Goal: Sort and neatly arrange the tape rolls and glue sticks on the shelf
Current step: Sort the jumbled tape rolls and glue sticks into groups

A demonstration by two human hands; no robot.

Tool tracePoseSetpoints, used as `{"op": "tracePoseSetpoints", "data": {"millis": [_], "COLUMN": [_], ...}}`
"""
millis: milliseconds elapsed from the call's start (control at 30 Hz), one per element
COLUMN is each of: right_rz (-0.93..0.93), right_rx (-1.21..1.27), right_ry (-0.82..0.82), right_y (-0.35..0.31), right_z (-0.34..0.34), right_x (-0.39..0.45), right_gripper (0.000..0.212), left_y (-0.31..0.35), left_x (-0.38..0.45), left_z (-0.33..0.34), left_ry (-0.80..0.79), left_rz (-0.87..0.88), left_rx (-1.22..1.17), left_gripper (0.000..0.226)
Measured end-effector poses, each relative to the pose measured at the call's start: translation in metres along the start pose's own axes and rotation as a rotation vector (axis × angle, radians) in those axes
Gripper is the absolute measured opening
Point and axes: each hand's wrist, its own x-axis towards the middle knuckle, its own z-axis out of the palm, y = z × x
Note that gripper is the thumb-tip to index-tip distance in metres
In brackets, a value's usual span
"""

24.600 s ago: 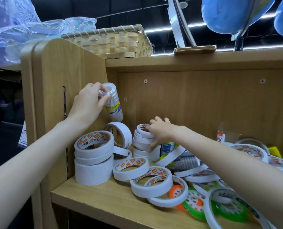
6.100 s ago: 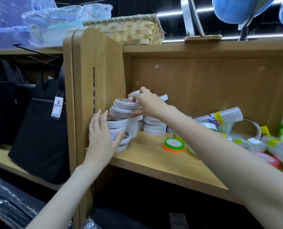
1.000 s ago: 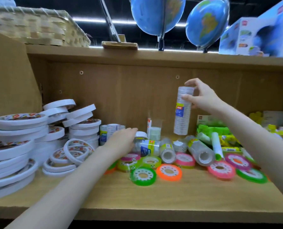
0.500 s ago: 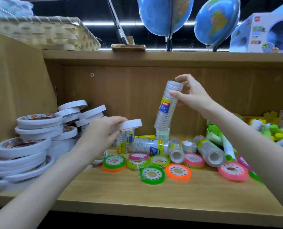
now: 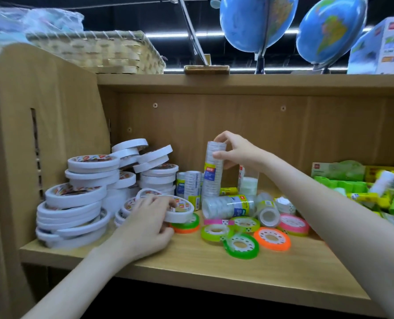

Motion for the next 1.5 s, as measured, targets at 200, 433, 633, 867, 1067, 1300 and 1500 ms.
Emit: {"op": "tracePoseSetpoints", "data": {"millis": [200,433,633,867,1067,1300,1500], "right_rz": [0.005,-0.055,-0.027,-0.049,-0.162,0.015,0.091], "right_rx": [-0.026,-0.434,-0.348,-0.538,-0.611,0.288,0.214], "right_ry": [-0.057,-0.083,-0.132,-0.390,-0.457,-0.093,-0.344], "right_y": [-0.006,0.009,0.022,0.034,0.046,0.033,0.030], "right_z": [0.021,-0.007,-0.007,0.002,0.009,-0.027,0.020], "right_x": [0.000,-0.037,-0.040,-0.049,-0.045,-0.060,-0.063], "right_gripper": [0.047,0.058,0.078,0.058,0.051,0.036,0.045], "left_y": [0.022,0.021,0.026,0.022,0.017,0.023,0.033], "left_x": [0.010,0.027,0.033,0.034,0.031,0.036,0.045], "left_z": [0.013,0.025,0.029,0.031,0.034,0.027,0.025], "left_ry": [0.138,0.238,0.217,0.273,0.269,0.260,0.351], "left_rz": [-0.071,0.008,0.029,0.051,0.089,-0.011,0.005], "left_rx": [0.072,0.178,0.254,0.245,0.277,0.034,-0.118], "left_gripper": [0.085,0.068,0.064,0.060,0.056,0.078,0.077]}}
